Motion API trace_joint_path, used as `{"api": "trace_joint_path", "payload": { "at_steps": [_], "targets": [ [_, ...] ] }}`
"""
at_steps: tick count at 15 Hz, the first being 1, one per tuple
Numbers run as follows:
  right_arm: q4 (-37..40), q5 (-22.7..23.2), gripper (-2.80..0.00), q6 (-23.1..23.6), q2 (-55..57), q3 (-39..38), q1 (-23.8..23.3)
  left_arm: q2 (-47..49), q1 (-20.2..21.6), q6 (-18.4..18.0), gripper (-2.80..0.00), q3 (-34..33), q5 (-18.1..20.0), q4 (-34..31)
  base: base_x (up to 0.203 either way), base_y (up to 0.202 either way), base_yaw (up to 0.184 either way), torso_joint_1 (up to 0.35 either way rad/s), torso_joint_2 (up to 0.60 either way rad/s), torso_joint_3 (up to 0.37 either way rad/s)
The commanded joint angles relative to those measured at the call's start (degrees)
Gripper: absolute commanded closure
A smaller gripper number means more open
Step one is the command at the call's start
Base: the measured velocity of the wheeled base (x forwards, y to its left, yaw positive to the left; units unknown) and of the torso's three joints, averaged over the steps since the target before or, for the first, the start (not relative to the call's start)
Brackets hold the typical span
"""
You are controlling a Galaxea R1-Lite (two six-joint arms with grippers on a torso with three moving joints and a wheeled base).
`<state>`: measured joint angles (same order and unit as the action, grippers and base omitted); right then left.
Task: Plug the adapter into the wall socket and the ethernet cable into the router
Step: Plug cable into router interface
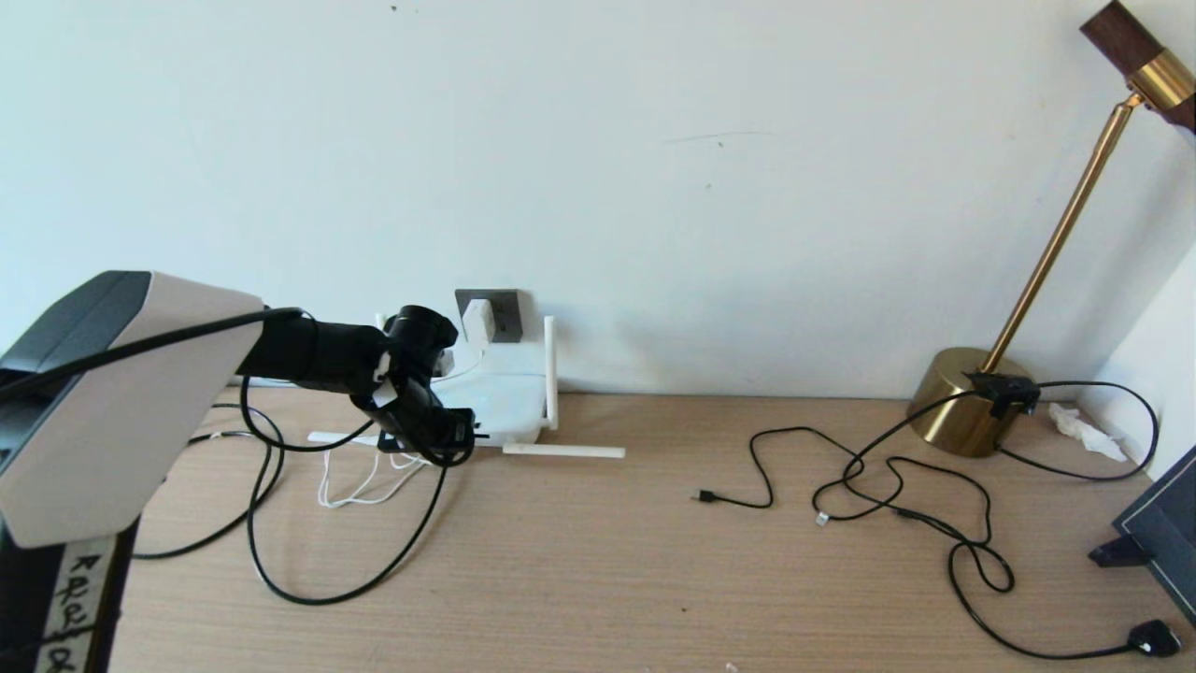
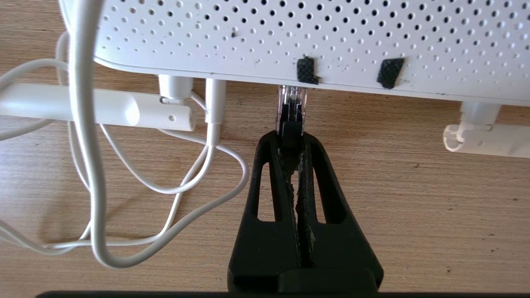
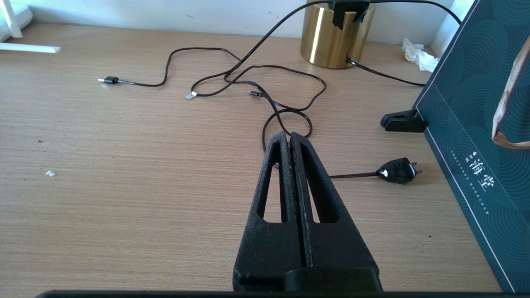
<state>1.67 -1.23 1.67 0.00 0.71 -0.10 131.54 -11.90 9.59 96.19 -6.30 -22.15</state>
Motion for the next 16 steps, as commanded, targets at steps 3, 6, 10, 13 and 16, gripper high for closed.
{"api": "trace_joint_path", "payload": {
  "at_steps": [3, 6, 10, 13, 16],
  "targets": [
    [0.0, 0.0, 0.00, 0.0, 0.1, 0.0, 0.0, 0.0, 0.0, 0.1, 0.00, 0.4, -0.5, -0.1, 0.000, 0.000, 0.000, 0.000, 0.00, 0.000],
    [0.0, 0.0, 0.00, 0.0, 0.1, 0.0, 0.0, -0.1, 0.0, 0.2, 0.00, 0.5, -0.5, 0.0, 0.000, 0.000, 0.000, 0.000, 0.00, 0.000],
    [0.0, 0.0, 0.00, 0.0, 0.1, 0.0, 0.0, 0.0, 0.0, 0.2, 0.00, 1.2, -0.6, -0.1, 0.000, 0.000, 0.000, 0.000, 0.00, 0.000],
    [0.0, 0.0, 0.00, 0.1, 0.1, 0.0, 0.0, 0.4, 0.1, 0.1, 0.00, 1.7, -0.6, -0.1, 0.000, 0.000, 0.000, 0.000, 0.00, 0.000],
    [0.0, 0.0, 0.00, 0.0, 0.1, 0.0, 0.0, 0.6, 0.0, 0.2, 0.00, 2.1, -1.0, -1.4, 0.000, 0.000, 0.000, 0.000, 0.00, 0.000]
  ]
}}
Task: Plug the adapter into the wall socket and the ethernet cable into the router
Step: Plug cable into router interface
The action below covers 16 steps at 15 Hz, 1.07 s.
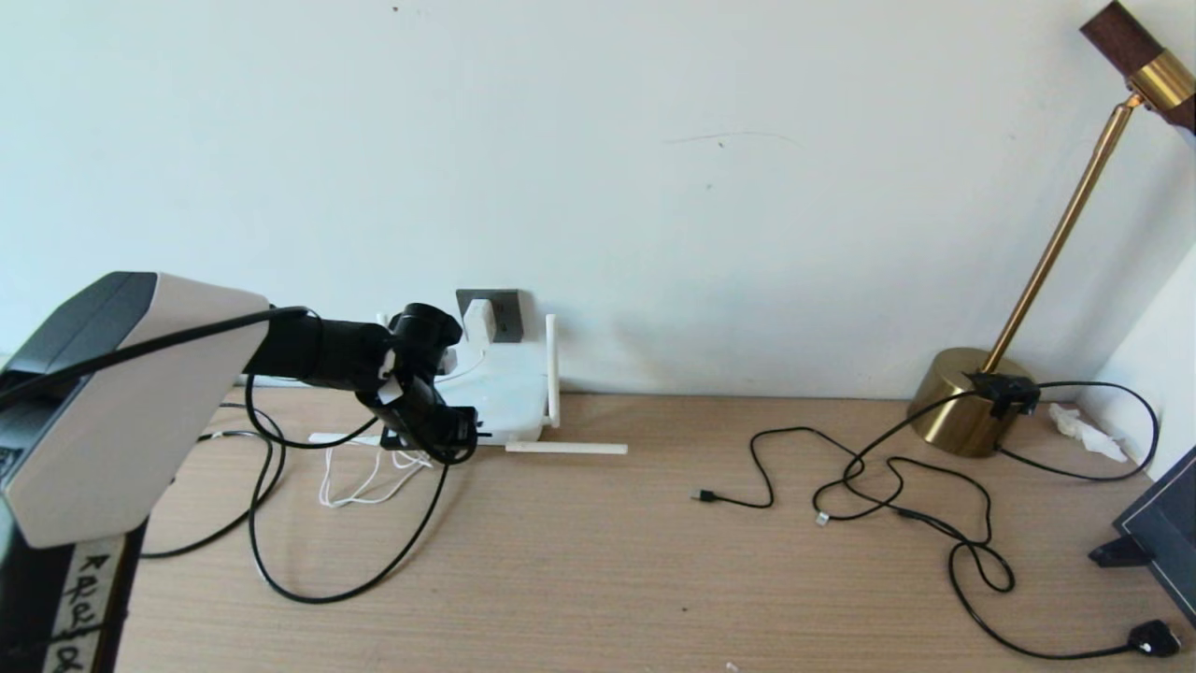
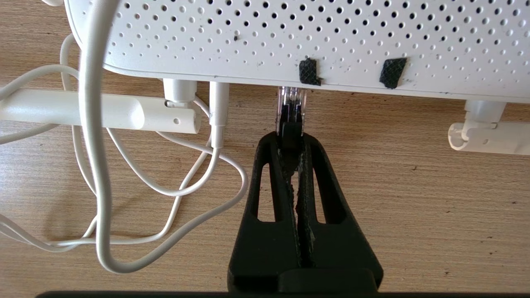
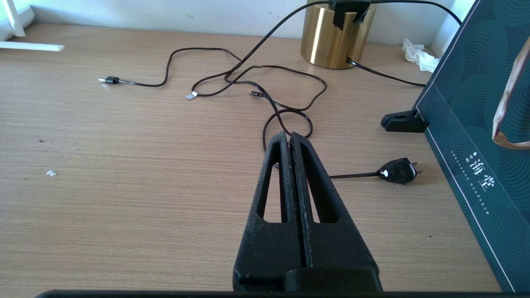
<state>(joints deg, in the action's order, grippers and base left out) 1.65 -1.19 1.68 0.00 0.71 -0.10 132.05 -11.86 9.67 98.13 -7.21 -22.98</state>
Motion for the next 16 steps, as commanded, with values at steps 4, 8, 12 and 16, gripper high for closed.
{"api": "trace_joint_path", "payload": {
  "at_steps": [4, 8, 12, 16],
  "targets": [
    [0.0, 0.0, 0.00, 0.0, 0.1, 0.0, 0.0, 0.0, -0.4, 0.4, 0.00, 0.5, 0.1, -1.6, 0.000, 0.000, 0.000, 0.000, 0.00, 0.000],
    [0.0, 0.0, 0.00, 0.0, 0.1, 0.0, 0.0, -0.2, -0.7, 0.6, 0.00, 0.6, 0.2, -1.5, 0.000, 0.000, 0.000, 0.000, 0.00, 0.000],
    [0.0, 0.0, 0.00, 0.0, 0.1, 0.0, 0.0, -0.3, -1.2, 0.6, 0.00, 0.5, 0.4, -1.6, 0.000, 0.000, 0.000, 0.000, 0.00, 0.000],
    [0.0, 0.0, 0.00, 0.1, 0.1, 0.0, 0.0, -0.3, -2.2, 0.6, 0.00, 0.5, 0.4, -1.6, 0.000, 0.000, 0.000, 0.000, 0.00, 0.000]
  ]
}}
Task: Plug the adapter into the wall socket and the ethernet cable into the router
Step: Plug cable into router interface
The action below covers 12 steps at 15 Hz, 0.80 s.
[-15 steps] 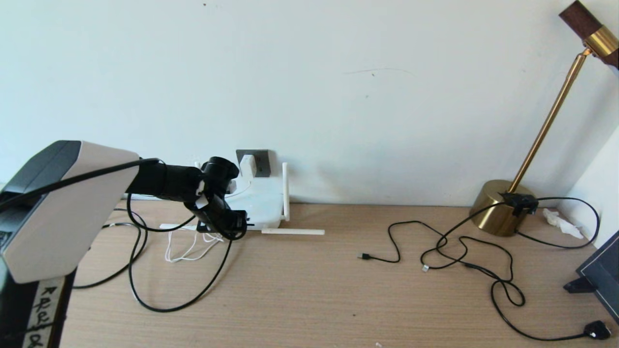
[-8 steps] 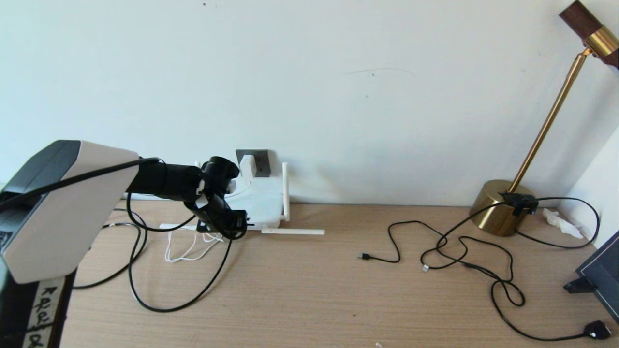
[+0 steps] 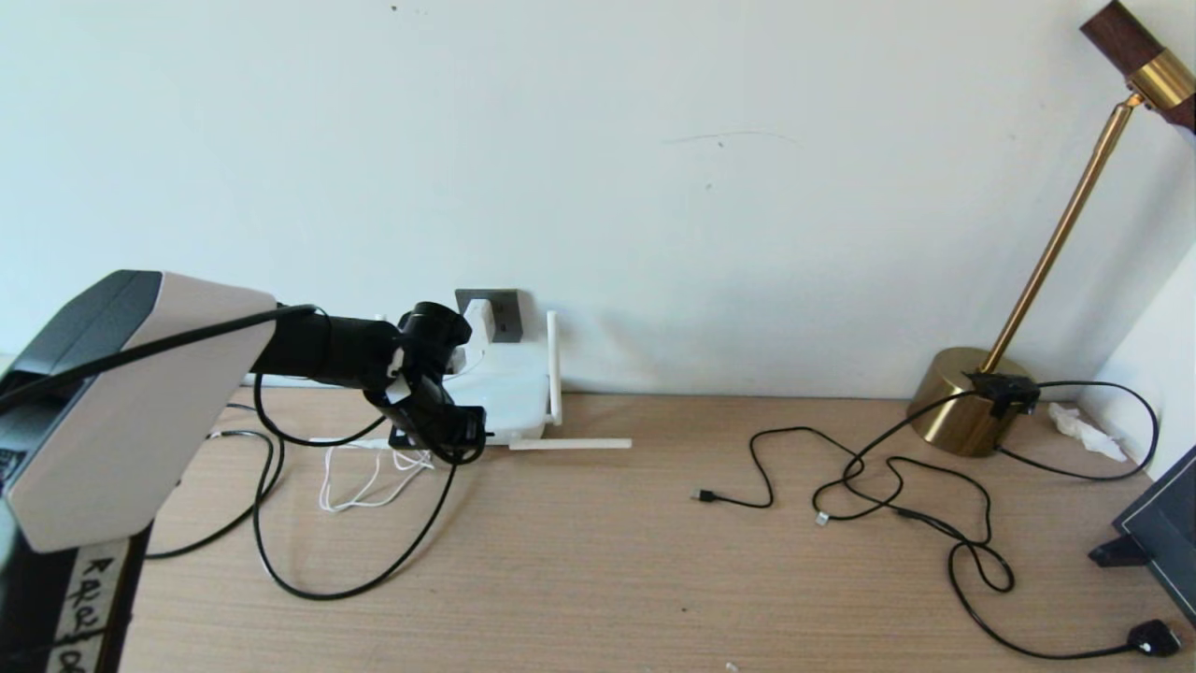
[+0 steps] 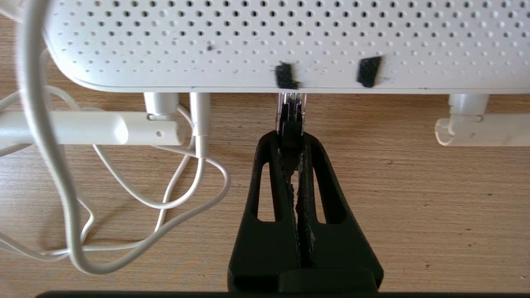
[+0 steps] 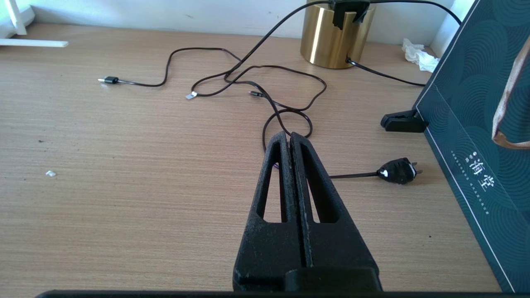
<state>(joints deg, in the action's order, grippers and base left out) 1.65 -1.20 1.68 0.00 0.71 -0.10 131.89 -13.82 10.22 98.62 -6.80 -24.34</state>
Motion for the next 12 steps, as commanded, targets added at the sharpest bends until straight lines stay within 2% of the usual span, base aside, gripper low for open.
{"api": "trace_joint_path", "payload": {
  "at_steps": [1, 8, 12],
  "targets": [
    [0.0, 0.0, 0.00, 0.0, 0.1, 0.0, 0.0, -0.1, -0.2, 0.1, 0.00, 0.0, -0.1, -0.3, 0.000, 0.000, 0.000, 0.000, 0.00, 0.000],
    [0.0, 0.0, 0.00, 0.0, 0.1, 0.0, 0.0, 0.4, 0.5, 0.3, 0.00, 0.6, -0.1, -0.6, 0.000, 0.000, 0.000, 0.000, 0.00, 0.000],
    [0.0, 0.0, 0.00, 0.0, 0.1, 0.0, 0.0, 0.4, 1.4, 0.5, 0.00, 3.7, 1.5, -5.0, 0.000, 0.000, 0.000, 0.000, 0.00, 0.000]
  ]
}}
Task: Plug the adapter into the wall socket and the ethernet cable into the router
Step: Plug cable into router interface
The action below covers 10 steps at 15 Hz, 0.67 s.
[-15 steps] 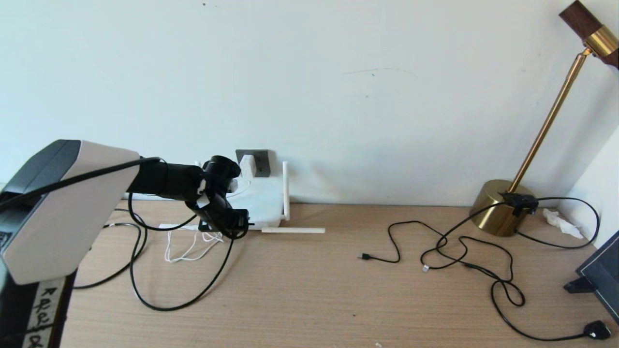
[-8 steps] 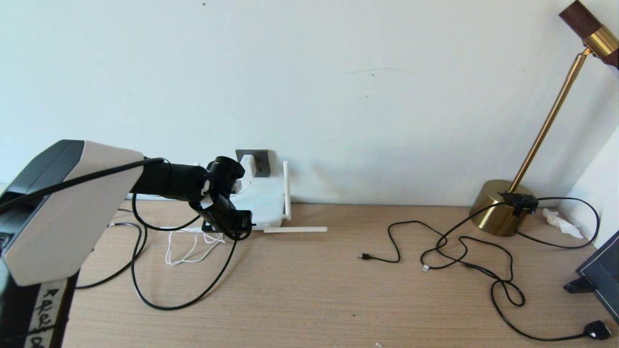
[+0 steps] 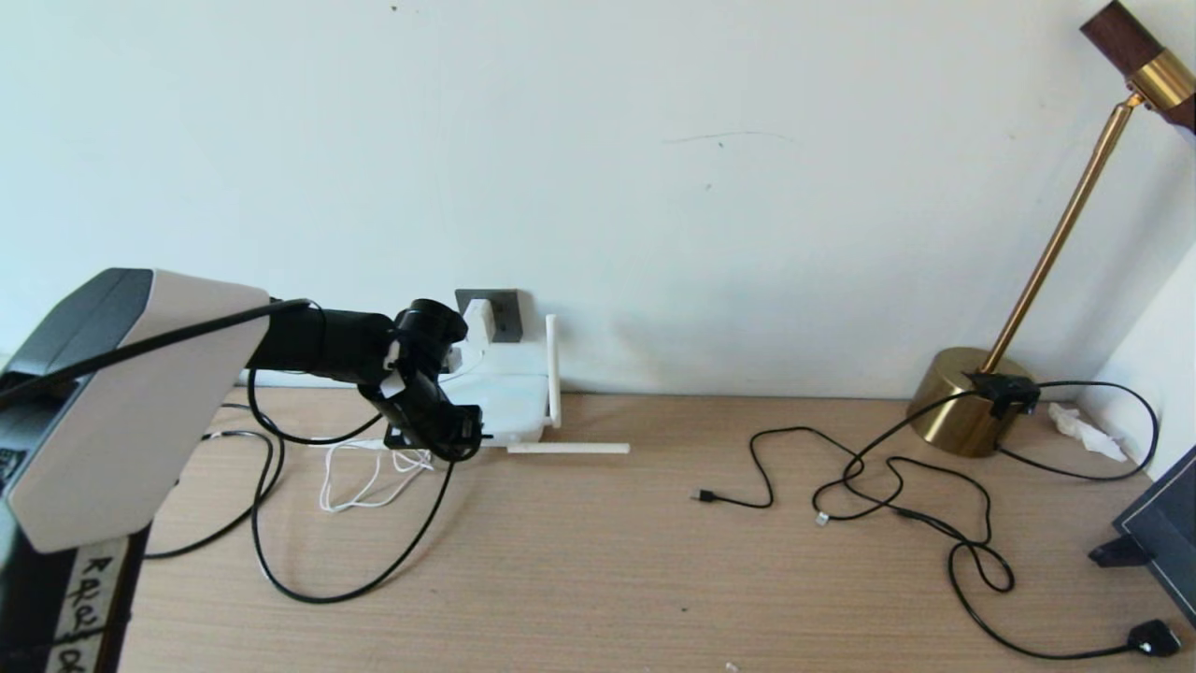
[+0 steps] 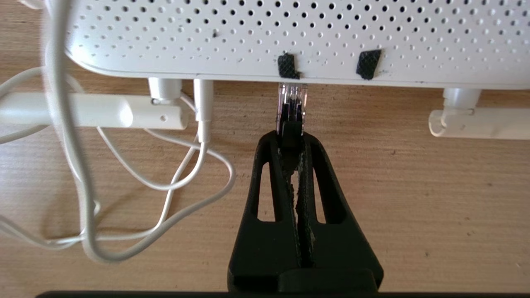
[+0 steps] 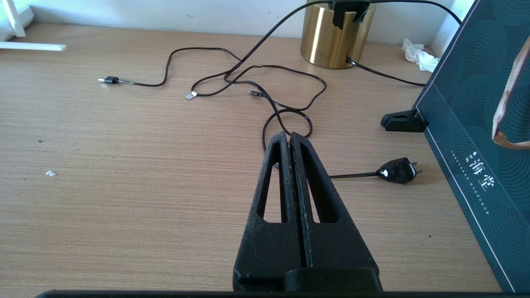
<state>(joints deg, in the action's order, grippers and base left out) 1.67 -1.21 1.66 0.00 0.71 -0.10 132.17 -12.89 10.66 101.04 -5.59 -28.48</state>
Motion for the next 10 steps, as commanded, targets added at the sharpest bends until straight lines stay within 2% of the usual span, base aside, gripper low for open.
{"api": "trace_joint_path", "payload": {
  "at_steps": [1, 6, 10],
  "targets": [
    [0.0, 0.0, 0.00, 0.0, 0.1, 0.0, 0.0, 0.1, 0.7, 0.1, 0.00, 1.7, 0.3, -1.2, 0.000, 0.000, 0.000, 0.000, 0.00, 0.000],
    [0.0, 0.0, 0.00, 0.1, 0.1, 0.0, 0.0, 0.6, 1.3, 0.1, 0.00, 1.8, 0.7, -1.3, 0.000, 0.000, 0.000, 0.000, 0.00, 0.000],
    [0.0, 0.0, 0.00, 0.1, 0.1, 0.0, 0.0, -0.4, 1.5, -0.4, 0.00, 2.7, 5.2, -7.4, 0.000, 0.000, 0.000, 0.000, 0.00, 0.000]
  ]
}}
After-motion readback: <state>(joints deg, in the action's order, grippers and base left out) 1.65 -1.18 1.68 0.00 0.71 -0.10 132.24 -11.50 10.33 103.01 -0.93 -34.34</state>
